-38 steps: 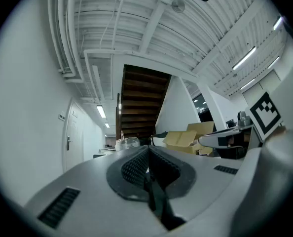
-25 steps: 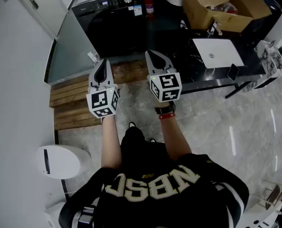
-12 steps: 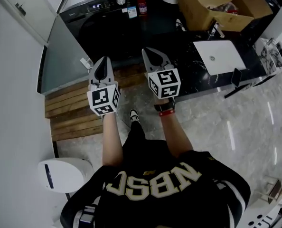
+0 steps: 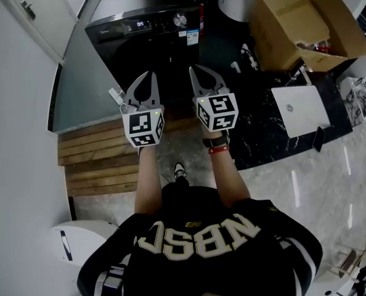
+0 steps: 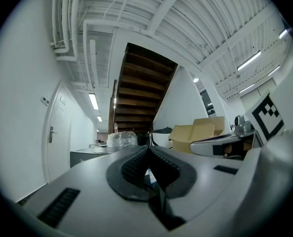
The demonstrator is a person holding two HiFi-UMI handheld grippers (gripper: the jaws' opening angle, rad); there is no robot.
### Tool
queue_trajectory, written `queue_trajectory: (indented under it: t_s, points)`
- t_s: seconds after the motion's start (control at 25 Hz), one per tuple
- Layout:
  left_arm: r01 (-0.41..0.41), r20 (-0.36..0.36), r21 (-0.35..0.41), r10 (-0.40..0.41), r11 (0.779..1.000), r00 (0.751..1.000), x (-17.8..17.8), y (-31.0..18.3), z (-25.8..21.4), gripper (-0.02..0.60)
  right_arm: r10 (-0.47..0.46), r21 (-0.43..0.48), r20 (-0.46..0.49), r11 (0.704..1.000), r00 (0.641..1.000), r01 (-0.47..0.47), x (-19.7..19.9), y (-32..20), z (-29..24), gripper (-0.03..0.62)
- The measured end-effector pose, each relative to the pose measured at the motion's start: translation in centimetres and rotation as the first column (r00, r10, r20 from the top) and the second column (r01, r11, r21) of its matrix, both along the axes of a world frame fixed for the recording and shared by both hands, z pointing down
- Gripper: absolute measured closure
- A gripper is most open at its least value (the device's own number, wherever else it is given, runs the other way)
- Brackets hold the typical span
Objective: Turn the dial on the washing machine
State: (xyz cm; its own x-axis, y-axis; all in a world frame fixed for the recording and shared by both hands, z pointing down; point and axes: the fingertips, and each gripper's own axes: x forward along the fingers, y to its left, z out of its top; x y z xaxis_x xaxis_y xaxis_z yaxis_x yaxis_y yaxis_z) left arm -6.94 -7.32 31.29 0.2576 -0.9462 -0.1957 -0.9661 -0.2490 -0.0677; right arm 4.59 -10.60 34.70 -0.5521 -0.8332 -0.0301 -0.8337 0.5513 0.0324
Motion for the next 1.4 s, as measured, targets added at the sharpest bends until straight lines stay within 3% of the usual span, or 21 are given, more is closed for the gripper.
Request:
queue_trajectory:
  t_s: [0.28,0.64,0.96,1.2,1.4]
  points:
    - [-0.031,-0.023,-0.03,0.031,0.999,0.999,-3.5,-8.6,1.0,0.568,0.034,0.003,-0.044,0.999,0.998,-0.034,-3.1,-8.2,0.5,0.576]
    - [-0.08,-0.043,-0.092,0.076,0.993,0.996,-4.6,-15.5,3.3,0.568,0.103,0.015,-0.151,0.995,0.983,-0.102,-3.5,-16.0,1.5,0.563]
    - [-0.078,-0.039,-0.144,0.073,0.986,0.997,-4.7,-21.1,5.9,0.568,0.055,0.014,-0.237,0.998,0.97,-0.054,-4.7,-22.7,3.1,0.535]
    - [-0.071,-0.027,-0.158,0.068,0.985,0.997,-4.8,-24.6,6.5,0.568,0.024,0.044,-0.34,0.999,0.94,-0.01,-5.7,-26.8,3.2,0.507]
    - [-0.071,-0.018,-0.17,0.069,0.983,0.997,-5.0,-26.5,7.2,0.568,0.027,0.073,-0.48,0.997,0.877,0.009,-6.2,-29.7,4.5,0.462]
